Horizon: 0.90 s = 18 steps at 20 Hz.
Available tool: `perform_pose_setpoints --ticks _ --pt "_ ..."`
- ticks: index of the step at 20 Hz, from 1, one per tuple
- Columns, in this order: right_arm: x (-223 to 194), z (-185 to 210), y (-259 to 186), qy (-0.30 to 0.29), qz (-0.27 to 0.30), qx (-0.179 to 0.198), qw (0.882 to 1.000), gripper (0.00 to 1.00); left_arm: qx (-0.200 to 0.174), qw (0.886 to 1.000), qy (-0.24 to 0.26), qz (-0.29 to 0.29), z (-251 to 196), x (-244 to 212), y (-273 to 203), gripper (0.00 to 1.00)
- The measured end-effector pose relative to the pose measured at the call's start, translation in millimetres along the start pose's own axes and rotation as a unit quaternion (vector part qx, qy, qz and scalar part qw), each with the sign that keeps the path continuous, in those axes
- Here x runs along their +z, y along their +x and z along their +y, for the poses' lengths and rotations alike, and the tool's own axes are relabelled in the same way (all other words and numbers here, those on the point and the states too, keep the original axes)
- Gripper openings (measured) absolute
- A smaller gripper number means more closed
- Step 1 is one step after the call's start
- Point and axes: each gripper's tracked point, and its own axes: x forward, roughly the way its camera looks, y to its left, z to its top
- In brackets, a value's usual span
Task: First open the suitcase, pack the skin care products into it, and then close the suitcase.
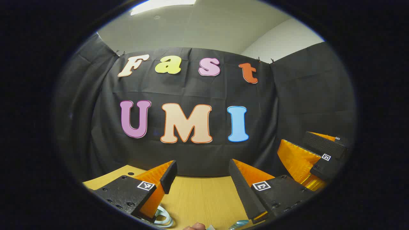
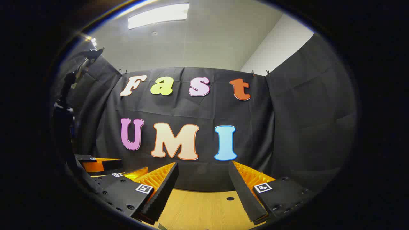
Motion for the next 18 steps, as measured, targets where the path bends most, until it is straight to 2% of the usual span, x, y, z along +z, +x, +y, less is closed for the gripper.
perform_pose_setpoints --ticks 7,10,13,16,18 --pt "-9 -16 12 0.028 0.009 0.002 1.000 0.98 0.027 1.000 0.000 -0.001 7 -4 1 0.95" --pt "-19 -21 15 0.021 0.014 0.009 1.000 1.00 0.042 0.999 0.002 0.004 13 -9 2 0.95" --pt "-32 -16 14 0.014 0.014 0.028 0.999 1.00 0.061 0.998 0.014 0.023 27 -22 -4 0.95" --pt "-56 -12 13 0.021 0.033 0.046 0.998 0.99 0.099 0.993 0.034 0.049 58 -43 -15 0.96" --pt "-71 -16 22 0.015 0.049 0.037 0.998 0.98 0.112 0.989 0.044 0.087 76 -71 -20 0.94"
